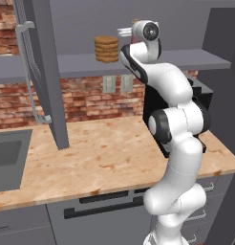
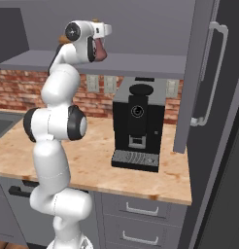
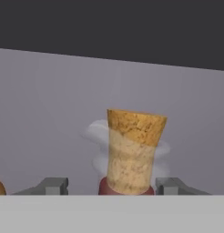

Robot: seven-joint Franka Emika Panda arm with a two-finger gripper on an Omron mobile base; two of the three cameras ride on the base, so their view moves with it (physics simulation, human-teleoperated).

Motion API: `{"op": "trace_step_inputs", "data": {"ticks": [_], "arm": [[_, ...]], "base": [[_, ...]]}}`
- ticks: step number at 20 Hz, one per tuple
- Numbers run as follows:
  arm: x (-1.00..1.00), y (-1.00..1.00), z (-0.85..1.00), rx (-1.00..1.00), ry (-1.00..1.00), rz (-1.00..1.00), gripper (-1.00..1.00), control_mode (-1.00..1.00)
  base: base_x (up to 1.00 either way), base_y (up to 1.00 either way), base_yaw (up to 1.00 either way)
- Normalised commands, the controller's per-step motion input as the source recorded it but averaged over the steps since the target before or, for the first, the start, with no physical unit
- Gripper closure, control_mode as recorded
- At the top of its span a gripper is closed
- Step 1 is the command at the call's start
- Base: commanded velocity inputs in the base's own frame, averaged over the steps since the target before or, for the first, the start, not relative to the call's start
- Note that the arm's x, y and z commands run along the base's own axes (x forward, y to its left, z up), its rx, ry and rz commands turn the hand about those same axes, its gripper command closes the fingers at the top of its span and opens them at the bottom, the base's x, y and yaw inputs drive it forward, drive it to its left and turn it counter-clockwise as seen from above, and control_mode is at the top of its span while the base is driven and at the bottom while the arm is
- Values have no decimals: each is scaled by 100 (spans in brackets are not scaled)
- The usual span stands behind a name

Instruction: The dining table condiment station is running low on oil/vinegar bottle. Refill the condiment station by opening the cabinet and taking the oil/vinegar bottle from the cabinet and placing it on the dining table.

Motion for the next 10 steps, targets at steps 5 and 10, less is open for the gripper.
{"op": "trace_step_inputs", "data": {"ticks": [5, 10], "arm": [[6, 0, 0, 0, 0, 0, 100, -100], [1, 0, 0, 0, 0, 0, 100, -100]], "base": [[0, 0, 0], [0, 0, 0]]}}
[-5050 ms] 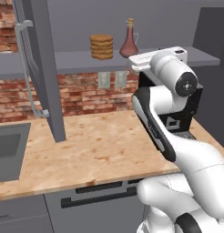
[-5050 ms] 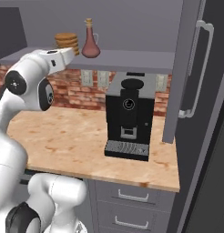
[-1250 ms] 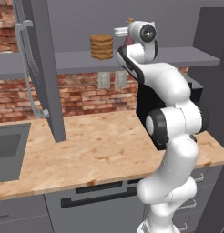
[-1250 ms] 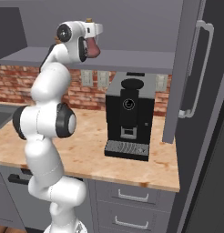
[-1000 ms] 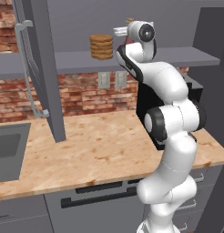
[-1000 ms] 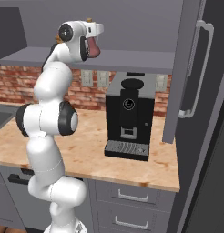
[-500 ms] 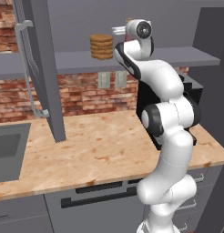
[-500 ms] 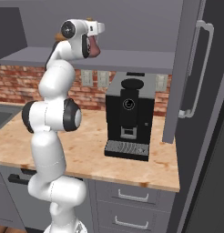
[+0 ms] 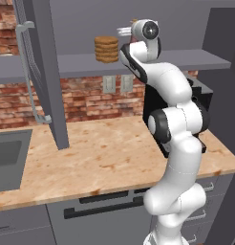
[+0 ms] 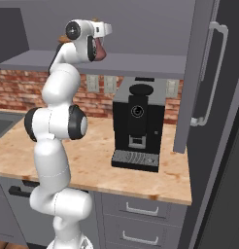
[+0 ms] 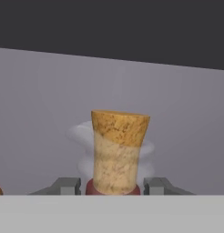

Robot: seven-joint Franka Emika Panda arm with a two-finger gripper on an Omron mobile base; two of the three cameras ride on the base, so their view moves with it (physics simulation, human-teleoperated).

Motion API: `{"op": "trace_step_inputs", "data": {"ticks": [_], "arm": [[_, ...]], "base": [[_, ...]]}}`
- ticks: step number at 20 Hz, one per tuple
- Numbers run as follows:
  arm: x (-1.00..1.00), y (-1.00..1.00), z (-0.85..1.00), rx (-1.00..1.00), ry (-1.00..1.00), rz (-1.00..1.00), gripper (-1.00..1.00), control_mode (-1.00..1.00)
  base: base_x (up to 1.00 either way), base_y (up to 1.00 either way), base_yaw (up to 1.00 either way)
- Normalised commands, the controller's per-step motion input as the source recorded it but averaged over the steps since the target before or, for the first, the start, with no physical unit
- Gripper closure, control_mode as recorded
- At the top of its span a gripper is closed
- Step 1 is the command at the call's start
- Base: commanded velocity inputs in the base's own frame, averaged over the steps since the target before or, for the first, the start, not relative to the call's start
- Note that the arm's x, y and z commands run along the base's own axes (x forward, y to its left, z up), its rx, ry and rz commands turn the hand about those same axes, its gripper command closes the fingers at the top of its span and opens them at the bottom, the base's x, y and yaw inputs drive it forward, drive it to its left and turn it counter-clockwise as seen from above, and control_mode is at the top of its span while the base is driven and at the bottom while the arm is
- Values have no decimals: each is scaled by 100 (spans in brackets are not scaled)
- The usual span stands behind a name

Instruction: The dining table condiment station is running low on oil/vinegar bottle. Refill the condiment station by opening the cabinet and taking the oil/vinegar bottle from the cabinet and placing it on the dining table.

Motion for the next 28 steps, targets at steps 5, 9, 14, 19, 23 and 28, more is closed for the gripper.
{"op": "trace_step_inputs", "data": {"ticks": [5, 9, 14, 19, 23, 28], "arm": [[0, 0, 0, 0, 0, 0, 100, -100], [0, 0, -7, 0, 0, 0, 100, -100], [-2, 0, -12, 0, 0, 0, 100, -100], [-57, -14, -5, 0, -18, 0, 100, -100], [-98, -34, -5, 4, -28, 0, 100, -100], [-100, -26, 6, 5, -19, 0, 100, -100]], "base": [[0, 0, 0], [0, 0, 0], [0, 0, 0], [0, 0, 0], [0, 0, 0], [0, 0, 0]]}}
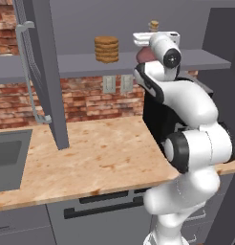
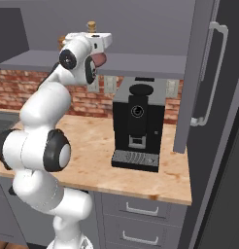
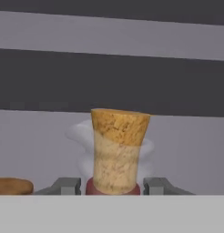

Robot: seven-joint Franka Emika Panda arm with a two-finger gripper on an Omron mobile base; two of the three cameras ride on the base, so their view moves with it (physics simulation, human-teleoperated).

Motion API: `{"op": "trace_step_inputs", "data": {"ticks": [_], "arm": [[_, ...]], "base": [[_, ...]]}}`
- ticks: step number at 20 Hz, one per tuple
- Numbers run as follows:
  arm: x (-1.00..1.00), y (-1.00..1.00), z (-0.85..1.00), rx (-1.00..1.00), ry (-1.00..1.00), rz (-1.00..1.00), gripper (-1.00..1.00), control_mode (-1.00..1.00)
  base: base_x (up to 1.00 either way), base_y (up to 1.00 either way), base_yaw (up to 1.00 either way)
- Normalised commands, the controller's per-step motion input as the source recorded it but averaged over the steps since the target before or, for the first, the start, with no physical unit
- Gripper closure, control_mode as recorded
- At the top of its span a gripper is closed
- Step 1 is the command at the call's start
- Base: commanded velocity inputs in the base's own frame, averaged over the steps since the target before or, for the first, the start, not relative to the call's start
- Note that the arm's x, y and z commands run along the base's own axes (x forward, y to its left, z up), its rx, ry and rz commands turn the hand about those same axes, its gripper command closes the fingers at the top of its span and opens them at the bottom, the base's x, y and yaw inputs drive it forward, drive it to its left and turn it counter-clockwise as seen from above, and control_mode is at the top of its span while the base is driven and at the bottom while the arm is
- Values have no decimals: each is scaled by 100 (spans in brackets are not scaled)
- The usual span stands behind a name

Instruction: The dining table condiment station is running low on oil/vinegar bottle. Refill the condiment station by opening the cabinet and taking the oil/vinegar bottle from the cabinet and placing it on the dining table.

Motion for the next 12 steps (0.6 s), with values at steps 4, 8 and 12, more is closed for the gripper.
{"op": "trace_step_inputs", "data": {"ticks": [4, 8, 12], "arm": [[-100, -2, 56, 0, 0, -2, 100, -100], [-100, -9, 35, 0, 1, 0, 100, -100], [-100, -5, 1, 0, 2, 2, 100, -100]], "base": [[0, 0, 0], [0, 0, 0], [0, 0, 0]]}}
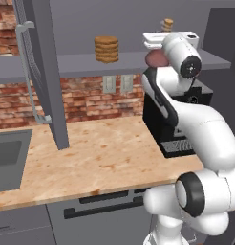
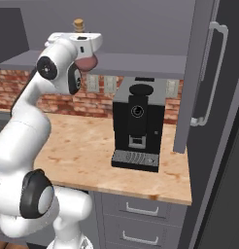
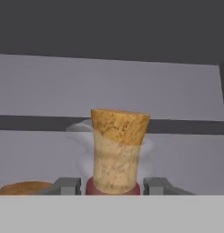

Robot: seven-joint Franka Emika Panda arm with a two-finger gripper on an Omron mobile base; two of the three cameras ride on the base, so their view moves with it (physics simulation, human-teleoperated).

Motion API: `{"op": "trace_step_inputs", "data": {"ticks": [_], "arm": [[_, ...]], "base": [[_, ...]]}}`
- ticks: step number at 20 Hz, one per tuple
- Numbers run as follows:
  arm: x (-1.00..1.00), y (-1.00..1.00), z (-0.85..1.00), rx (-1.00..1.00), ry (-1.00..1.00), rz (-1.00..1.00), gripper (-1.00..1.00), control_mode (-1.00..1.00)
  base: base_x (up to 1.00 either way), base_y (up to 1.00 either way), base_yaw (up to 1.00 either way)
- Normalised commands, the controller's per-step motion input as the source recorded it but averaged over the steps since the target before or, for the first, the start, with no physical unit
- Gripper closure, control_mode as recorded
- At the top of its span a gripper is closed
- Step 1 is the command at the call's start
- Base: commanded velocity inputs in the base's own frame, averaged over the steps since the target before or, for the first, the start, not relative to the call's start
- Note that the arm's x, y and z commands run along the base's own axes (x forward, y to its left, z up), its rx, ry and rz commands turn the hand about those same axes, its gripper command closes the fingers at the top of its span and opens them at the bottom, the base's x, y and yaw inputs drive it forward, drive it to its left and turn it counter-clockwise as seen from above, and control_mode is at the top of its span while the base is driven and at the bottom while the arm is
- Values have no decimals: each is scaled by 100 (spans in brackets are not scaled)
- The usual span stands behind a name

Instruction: The dining table condiment station is running low on oil/vinegar bottle. Refill the condiment station by opening the cabinet and taking the oil/vinegar bottle from the cabinet and placing it on the dining table.

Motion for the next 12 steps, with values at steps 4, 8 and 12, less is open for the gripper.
{"op": "trace_step_inputs", "data": {"ticks": [4, 8, 12], "arm": [[-100, -11, 0, 0, 4, 7, 100, -100], [-100, -18, -8, -2, 4, 13, 100, -100], [-100, -6, -25, -5, 6, 14, 100, -100]], "base": [[0, 0, 0], [0, 0, 0], [0, 0, 0]]}}
